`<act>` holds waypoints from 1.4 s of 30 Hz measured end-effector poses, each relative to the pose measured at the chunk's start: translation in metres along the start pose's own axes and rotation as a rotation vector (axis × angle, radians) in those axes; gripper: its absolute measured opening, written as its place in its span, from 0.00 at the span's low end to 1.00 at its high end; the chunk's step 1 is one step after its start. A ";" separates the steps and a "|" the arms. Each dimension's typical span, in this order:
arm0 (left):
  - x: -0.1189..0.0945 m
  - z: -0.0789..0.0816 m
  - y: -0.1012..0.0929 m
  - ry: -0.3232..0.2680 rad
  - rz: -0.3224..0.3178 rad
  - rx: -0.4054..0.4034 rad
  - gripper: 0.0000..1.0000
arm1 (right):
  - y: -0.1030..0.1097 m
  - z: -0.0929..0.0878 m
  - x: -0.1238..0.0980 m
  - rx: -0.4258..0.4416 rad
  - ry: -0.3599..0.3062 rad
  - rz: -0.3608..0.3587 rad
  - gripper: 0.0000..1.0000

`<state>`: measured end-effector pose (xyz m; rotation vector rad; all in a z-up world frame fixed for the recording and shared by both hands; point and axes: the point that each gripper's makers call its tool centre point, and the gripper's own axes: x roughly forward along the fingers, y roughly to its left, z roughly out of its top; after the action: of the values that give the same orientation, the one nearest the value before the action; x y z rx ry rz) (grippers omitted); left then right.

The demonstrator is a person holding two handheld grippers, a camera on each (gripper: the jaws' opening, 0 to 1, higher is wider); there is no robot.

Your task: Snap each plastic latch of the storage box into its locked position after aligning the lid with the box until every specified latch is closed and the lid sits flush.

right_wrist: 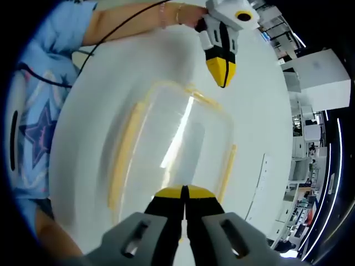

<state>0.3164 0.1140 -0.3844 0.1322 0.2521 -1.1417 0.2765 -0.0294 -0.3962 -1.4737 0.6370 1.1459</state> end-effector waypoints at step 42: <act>0.084 0.008 -0.066 1.204 -0.329 0.271 0.00 | 0.001 0.006 0.000 0.050 -0.114 -0.114 0.00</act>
<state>0.2902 0.0107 -0.3978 1.0579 1.2139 -1.3002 0.2731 -0.0237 -0.3961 -1.3738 0.4937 1.1091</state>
